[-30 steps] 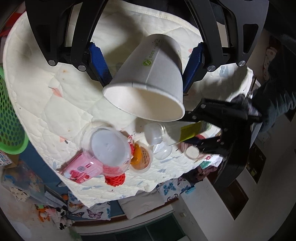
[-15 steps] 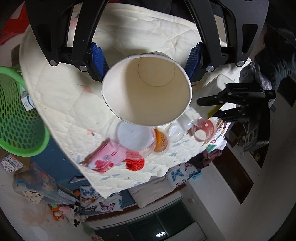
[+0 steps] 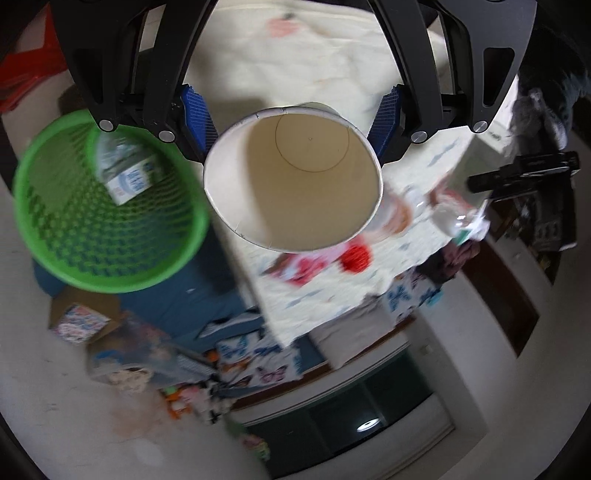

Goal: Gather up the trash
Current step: 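Carry the paper cup and bottle to the green basket and release both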

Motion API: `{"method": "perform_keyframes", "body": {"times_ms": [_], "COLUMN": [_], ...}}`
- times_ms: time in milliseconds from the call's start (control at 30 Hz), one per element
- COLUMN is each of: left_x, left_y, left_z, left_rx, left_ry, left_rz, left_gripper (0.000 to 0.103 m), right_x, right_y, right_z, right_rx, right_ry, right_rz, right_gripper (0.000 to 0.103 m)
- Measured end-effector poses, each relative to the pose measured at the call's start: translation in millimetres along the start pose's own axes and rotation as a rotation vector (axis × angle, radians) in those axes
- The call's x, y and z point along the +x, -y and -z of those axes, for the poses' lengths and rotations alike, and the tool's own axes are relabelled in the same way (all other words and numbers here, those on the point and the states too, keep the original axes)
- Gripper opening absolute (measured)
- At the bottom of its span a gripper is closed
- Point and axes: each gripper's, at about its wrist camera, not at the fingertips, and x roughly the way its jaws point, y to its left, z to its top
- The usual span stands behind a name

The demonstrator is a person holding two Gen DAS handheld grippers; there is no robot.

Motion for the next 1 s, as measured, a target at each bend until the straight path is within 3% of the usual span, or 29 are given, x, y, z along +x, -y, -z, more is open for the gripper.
{"method": "perform_keyframes", "body": {"times_ms": [300,600,833,933,1000], "left_x": [22.2,61.0,89.0,101.8,109.5], "left_y": [36.2,77.1,100.2,111.6,117.2], "left_z": [-39.8,-78.4,-102.0,-111.4,-116.7], "left_rx": [0.006,0.021,0.019,0.027,0.026], "left_ry": [0.027,0.027,0.016,0.011,0.007], "left_rz": [0.078,0.148,0.192,0.204,0.213], "left_gripper": [0.045,0.045,0.045,0.045,0.045], "right_x": [-13.5,19.9,39.9,41.7,39.3], "right_y": [80.6,143.3,161.6,166.7,166.8], "right_z": [-23.4,-18.5,-8.3,-5.5,-4.5], "right_rx": [0.047,0.104,0.121,0.142,0.136], "right_ry": [0.052,-0.034,-0.08,-0.086,-0.076], "right_rz": [0.194,0.303,0.327,0.307,0.313], "right_gripper": [0.072,0.073,0.074,0.084,0.084]}}
